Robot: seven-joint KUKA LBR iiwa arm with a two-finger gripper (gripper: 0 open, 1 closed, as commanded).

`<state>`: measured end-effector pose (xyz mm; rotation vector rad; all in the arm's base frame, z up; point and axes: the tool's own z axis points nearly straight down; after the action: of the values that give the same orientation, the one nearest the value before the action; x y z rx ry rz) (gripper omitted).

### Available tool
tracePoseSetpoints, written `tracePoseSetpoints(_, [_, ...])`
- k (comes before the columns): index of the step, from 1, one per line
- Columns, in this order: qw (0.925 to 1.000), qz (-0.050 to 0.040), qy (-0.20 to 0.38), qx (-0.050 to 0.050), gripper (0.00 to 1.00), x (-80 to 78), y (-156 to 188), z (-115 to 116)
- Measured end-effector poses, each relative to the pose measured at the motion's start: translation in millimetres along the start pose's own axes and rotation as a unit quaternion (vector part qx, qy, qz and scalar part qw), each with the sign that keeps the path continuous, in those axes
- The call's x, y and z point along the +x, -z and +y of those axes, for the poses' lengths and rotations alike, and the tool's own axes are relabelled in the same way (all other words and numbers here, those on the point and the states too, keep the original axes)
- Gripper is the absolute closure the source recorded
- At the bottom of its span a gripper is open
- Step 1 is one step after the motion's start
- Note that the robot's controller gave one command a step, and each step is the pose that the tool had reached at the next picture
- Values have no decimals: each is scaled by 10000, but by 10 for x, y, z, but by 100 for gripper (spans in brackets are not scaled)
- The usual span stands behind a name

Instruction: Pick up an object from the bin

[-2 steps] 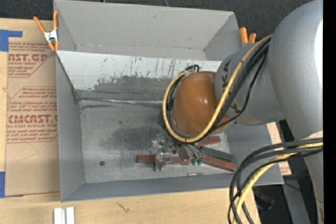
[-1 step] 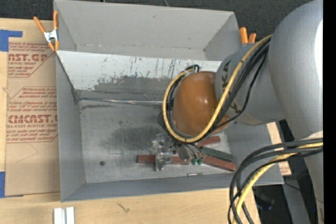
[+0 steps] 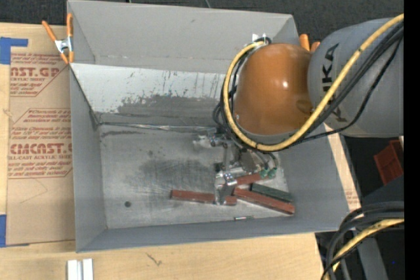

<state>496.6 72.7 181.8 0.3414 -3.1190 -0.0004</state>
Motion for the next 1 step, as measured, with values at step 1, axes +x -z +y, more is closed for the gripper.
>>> tracePoseSetpoints(1, [10000,-21,29,3,0,-46,830,9])
